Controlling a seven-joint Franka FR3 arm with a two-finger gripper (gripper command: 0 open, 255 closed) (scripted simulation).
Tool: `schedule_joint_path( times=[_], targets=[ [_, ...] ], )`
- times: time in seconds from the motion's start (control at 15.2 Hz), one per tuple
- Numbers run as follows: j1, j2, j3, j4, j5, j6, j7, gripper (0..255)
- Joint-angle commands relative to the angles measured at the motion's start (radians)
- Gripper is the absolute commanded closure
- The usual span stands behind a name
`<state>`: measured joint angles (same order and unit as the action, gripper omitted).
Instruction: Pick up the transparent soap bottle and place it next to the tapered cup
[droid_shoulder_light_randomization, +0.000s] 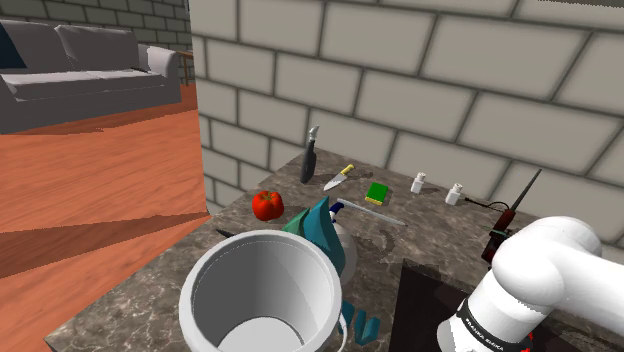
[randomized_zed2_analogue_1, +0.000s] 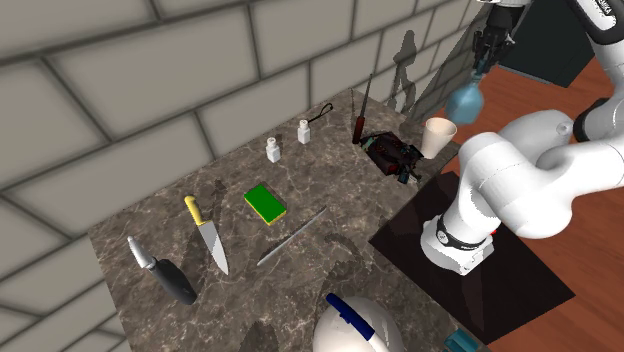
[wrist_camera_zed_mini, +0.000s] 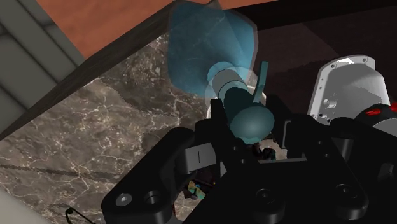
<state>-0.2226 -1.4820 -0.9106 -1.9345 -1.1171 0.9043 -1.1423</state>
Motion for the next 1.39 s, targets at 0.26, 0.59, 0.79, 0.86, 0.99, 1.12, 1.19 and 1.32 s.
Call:
schedule_joint_path(
  times=[0.26, 0.59, 0.79, 0.86, 0.99, 1.12, 1.19, 1.32],
  targets=[
    [-0.029, -0.056, -0.037, -0.075, -0.037, 0.031, 0.007, 255],
    [-0.052, -0.1, -0.073, -0.129, -0.073, 0.055, 0.008, 255],
    [-0.067, -0.125, -0.097, -0.16, -0.096, 0.069, 0.007, 255],
    [-0.071, -0.134, -0.105, -0.17, -0.104, 0.074, 0.007, 255],
    [-0.081, -0.15, -0.121, -0.188, -0.121, 0.084, 0.006, 255],
    [-0.091, -0.165, -0.139, -0.207, -0.137, 0.093, 0.005, 255],
    [-0.093, -0.169, -0.143, -0.211, -0.142, 0.096, 0.004, 255],
    [-0.093, -0.169, -0.143, -0.211, -0.142, 0.096, 0.004, 255]
  ],
)
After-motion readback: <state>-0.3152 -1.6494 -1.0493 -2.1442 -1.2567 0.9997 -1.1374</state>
